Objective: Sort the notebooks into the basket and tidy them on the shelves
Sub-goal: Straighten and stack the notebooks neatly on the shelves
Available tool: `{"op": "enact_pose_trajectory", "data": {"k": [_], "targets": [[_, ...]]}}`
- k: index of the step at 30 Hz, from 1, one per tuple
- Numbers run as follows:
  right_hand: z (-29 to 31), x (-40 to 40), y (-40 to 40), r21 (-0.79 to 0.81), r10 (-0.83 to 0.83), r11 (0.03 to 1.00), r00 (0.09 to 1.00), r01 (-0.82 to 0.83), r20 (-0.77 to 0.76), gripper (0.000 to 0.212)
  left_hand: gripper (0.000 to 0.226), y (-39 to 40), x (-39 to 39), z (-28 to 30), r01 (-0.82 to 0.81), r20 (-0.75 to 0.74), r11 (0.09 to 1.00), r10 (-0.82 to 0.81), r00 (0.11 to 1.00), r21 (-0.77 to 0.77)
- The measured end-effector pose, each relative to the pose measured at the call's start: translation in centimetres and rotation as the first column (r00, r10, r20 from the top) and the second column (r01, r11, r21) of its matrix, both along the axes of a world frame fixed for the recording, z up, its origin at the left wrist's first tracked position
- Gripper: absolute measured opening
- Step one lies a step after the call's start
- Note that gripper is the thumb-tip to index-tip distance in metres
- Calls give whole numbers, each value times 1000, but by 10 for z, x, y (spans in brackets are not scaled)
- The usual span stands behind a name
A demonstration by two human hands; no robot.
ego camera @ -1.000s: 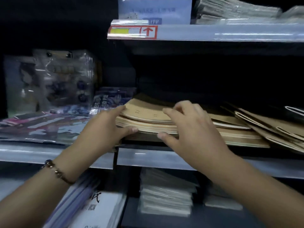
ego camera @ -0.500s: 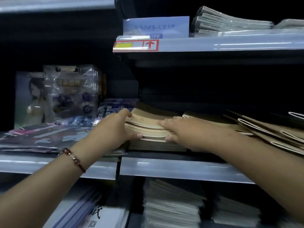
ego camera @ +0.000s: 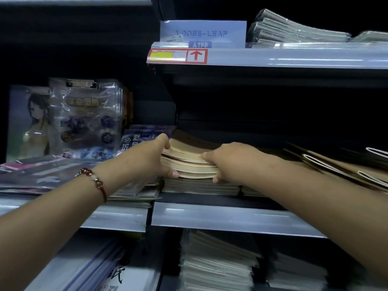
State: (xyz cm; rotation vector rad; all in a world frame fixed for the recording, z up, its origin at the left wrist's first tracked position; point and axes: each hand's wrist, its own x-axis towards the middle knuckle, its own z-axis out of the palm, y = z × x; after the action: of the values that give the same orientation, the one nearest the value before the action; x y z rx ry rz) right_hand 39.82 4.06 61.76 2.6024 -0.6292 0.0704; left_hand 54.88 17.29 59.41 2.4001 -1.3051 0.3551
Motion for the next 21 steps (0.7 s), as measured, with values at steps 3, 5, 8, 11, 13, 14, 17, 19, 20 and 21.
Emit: {"op": "enact_pose_trajectory", "data": {"k": [3,5,8,11,13,14,17,19,20,21], "targets": [[3,7,1,-37,-15,999,1000,15,-3,59,69,-6,1,3,-3,71,1000,4,997,-10],[-8,8,1,-62,-5,998,996,10,89,45,66,-12,-2,-2,-9,123,999,15,992,-42],[-28,7,3,16,-21,1000,969,17,246,55,64,-20,-3,-12,-31,116,996,41,992,-89],[-42,1,15,225,0,966,870,-127,493,73,77,-24,-11,-14,2,-179,972,-46,983,-236],[-50,-8,34,454,-88,806,681,-381,727,69,92,-29,-12,-12,-39,-516,881,-240,822,-472],[-56,-13,43,523,-193,689,569,-502,800,66,96,-33,-12,-12,-95,-594,819,-324,736,-566],[-83,-21,52,572,-420,482,398,-664,816,68,94,-40,-16,-16,-246,-650,662,-474,595,-708],[-93,-23,49,561,-394,499,403,-661,826,74,77,-47,-21,-23,-306,-632,594,-475,613,-744],[-94,-23,47,561,-386,516,410,-647,827,75,70,-50,-24,-27,-333,-620,564,-454,640,-756],[-95,-22,44,565,-389,534,410,-629,825,76,68,-53,-27,-32,-346,-605,536,-440,663,-770]]}}
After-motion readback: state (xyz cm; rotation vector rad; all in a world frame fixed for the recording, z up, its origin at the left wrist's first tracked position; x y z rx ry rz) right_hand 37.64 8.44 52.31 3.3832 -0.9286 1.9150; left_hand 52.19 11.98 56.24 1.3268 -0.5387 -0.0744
